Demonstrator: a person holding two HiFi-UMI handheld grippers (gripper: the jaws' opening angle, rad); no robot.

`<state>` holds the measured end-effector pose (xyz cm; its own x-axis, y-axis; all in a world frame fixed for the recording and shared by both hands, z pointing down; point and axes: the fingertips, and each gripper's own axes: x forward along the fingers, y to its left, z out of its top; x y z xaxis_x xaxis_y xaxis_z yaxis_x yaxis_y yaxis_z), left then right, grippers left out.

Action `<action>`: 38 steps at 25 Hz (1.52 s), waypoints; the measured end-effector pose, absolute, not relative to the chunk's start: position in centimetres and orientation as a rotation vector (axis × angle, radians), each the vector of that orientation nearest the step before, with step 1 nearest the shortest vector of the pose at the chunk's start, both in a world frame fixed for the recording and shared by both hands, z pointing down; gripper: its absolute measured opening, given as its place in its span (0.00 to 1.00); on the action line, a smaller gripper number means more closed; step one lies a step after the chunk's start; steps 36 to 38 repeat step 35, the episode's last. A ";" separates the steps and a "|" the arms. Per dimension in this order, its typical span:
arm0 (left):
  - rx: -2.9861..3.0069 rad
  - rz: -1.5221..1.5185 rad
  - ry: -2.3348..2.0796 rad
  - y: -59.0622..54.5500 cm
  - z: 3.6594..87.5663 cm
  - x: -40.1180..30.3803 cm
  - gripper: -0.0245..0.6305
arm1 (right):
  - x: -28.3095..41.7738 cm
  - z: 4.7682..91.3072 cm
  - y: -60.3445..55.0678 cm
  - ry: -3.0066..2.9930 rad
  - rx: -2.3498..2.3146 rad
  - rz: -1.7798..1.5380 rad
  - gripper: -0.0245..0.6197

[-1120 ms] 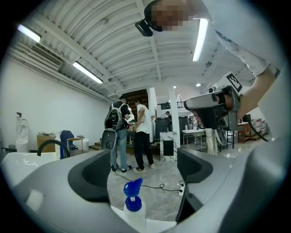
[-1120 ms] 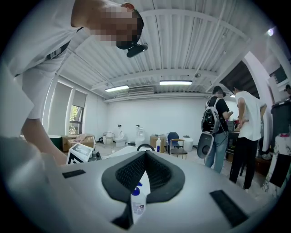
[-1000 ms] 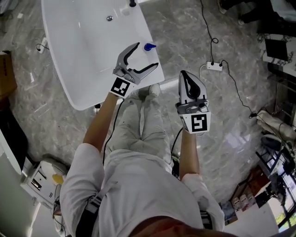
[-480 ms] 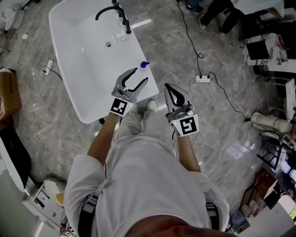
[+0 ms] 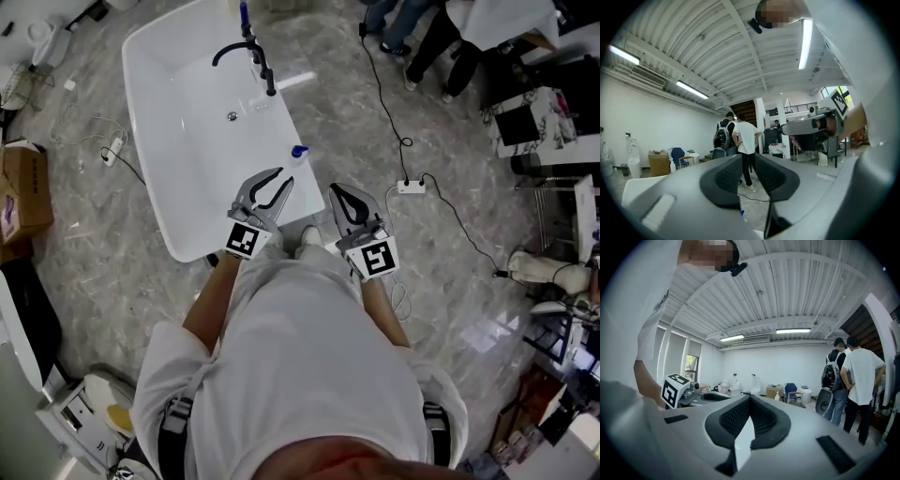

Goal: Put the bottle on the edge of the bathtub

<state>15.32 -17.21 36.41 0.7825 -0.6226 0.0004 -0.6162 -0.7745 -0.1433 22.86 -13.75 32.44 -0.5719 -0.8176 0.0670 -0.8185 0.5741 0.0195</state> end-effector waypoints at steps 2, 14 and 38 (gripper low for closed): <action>-2.838 -0.097 0.982 -16.7 36.4 15.3 0.15 | 22.8 32.1 -13.5 -2.743 1.410 0.019 0.04; -2.879 0.015 1.133 -16.4 32.8 15.2 0.03 | 22.6 29.6 -13.8 -2.796 1.394 -0.086 0.04; -2.928 -0.053 1.074 -15.9 33.3 17.6 0.03 | 24.4 29.1 -14.0 -2.832 1.398 -0.069 0.04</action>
